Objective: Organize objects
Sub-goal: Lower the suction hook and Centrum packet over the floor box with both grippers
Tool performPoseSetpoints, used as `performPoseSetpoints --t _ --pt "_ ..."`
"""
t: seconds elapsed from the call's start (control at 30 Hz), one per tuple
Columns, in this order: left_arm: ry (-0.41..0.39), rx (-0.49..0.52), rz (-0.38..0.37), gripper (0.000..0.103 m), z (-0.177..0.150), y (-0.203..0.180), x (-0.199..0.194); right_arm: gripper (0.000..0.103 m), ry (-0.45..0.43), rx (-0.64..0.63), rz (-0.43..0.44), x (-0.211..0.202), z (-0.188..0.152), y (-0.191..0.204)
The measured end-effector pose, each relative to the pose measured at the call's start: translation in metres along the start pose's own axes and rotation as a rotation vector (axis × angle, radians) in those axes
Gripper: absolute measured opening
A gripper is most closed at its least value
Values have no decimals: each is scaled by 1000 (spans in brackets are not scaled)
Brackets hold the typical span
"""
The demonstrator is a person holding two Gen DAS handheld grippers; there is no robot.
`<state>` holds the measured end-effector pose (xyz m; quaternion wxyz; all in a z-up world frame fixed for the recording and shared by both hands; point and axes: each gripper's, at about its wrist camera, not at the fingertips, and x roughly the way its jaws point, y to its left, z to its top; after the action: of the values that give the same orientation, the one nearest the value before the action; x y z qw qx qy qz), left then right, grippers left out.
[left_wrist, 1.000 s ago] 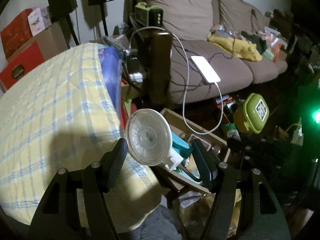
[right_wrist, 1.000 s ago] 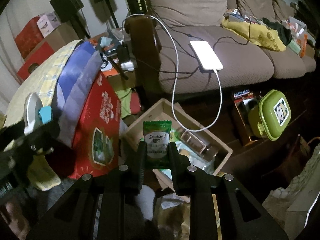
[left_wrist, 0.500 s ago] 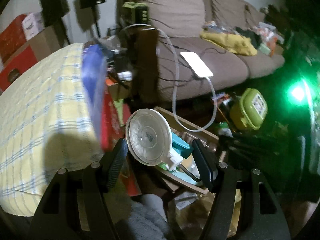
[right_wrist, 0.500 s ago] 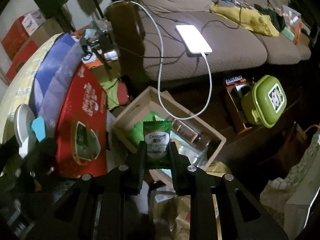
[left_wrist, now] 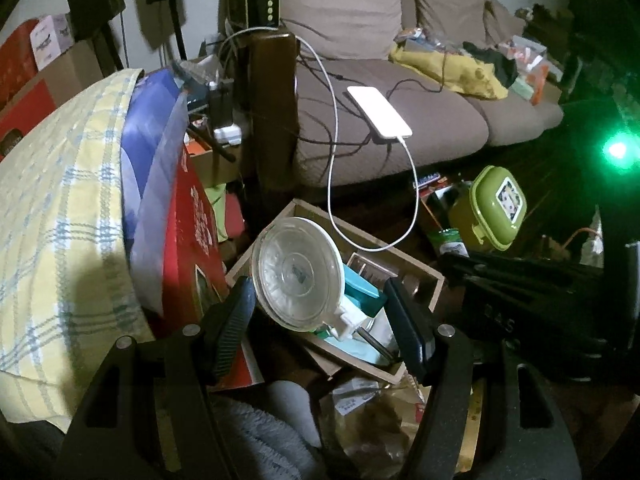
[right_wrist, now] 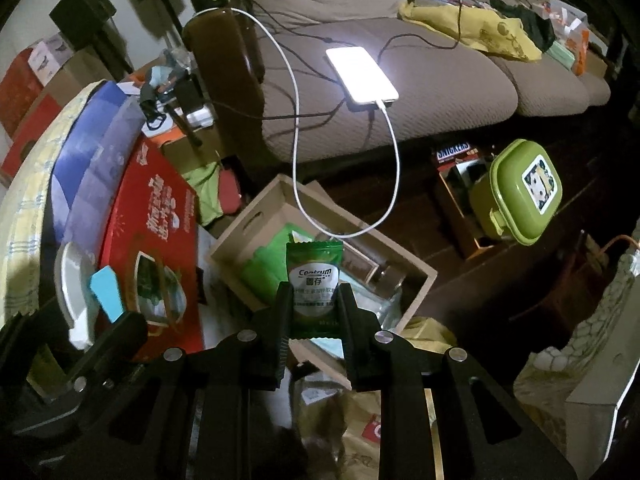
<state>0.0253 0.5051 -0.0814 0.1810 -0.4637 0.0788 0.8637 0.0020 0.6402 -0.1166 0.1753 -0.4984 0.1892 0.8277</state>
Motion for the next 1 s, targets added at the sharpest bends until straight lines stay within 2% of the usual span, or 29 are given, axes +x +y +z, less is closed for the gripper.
performPoseSetpoints --t 0.17,0.3,0.4,0.5,0.6,0.77,1.0 --pt "5 20 24 63 4 -10 8 21 13 20 -21 3 -1 -7" --pt "16 32 -15 63 7 -19 15 21 16 46 -18 5 0 -22" --pt "22 33 -18 63 9 -25 23 21 22 93 -36 7 0 -38" --pt "33 36 22 63 10 -25 39 21 32 111 -43 9 -1 -45" --pt "54 27 47 63 7 -20 56 21 43 103 -44 12 -2 -43" --pt "143 4 77 63 -6 -11 80 21 62 76 -42 17 -3 -35" --pt "143 13 62 63 -9 -13 86 21 43 28 -25 14 -1 -17"
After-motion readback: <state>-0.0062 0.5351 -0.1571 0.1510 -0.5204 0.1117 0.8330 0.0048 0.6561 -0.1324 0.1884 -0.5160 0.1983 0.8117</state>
